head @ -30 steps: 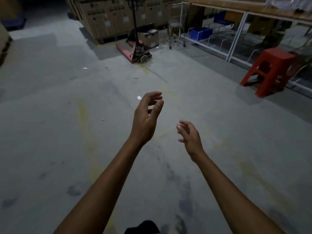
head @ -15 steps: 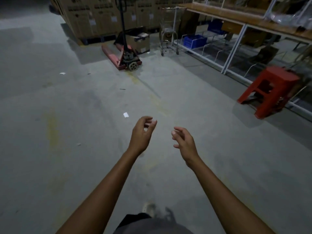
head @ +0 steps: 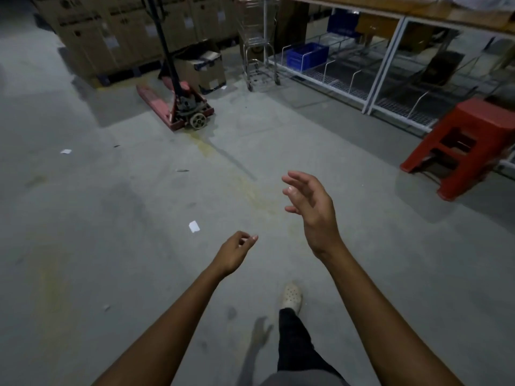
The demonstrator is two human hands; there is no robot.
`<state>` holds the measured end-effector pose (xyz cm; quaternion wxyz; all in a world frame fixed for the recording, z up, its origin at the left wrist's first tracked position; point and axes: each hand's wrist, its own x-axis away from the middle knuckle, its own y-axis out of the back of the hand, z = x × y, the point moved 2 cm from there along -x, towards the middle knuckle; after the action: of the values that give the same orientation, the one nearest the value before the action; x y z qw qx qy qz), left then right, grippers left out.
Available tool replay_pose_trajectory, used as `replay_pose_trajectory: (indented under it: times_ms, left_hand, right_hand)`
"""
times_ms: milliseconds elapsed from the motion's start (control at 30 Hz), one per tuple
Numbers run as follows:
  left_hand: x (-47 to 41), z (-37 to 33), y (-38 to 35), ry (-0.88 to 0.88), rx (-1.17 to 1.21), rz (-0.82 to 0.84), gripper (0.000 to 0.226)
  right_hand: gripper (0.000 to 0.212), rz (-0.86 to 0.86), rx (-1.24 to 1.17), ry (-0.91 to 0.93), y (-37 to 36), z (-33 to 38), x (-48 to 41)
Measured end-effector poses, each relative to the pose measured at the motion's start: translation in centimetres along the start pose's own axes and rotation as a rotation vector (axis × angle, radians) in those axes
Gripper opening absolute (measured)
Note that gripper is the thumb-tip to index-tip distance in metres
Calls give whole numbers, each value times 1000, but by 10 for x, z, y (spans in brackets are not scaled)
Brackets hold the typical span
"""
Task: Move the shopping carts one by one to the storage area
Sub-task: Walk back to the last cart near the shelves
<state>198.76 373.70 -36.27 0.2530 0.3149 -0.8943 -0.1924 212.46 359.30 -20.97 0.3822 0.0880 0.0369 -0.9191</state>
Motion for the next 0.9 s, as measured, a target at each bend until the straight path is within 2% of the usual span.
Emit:
replay_pose_trajectory:
  times_ms: [200, 267, 367, 500, 633, 767, 900]
  left_hand:
    - [-158, -128, 51, -267, 111, -211, 31]
    - [-196, -180, 76, -372, 149, -256, 35]
    - [-241, -241, 116, -501, 194, -328, 46]
    - [-312, -282, 161, -622, 264, -441, 42]
    - [-409, -285, 193, -626, 312, -485, 46]
    - [-533, -269, 218, -563, 274, -487, 49]
    - [-668, -256, 242, -406, 236, -410, 47]
  right_hand:
    - [55, -35, 110, -155, 20, -94, -180]
    - [58, -22, 139, -213, 26, -117, -235]
    - [57, 22, 189, -314, 29, -150, -311]
    - [45, 73, 243, -374, 24, -186, -401]
    - [37, 93, 255, -397, 8, -221, -496]
    - [52, 97, 237, -372, -22, -246, -612]
    - [56, 74, 182, -308, -61, -238, -741]
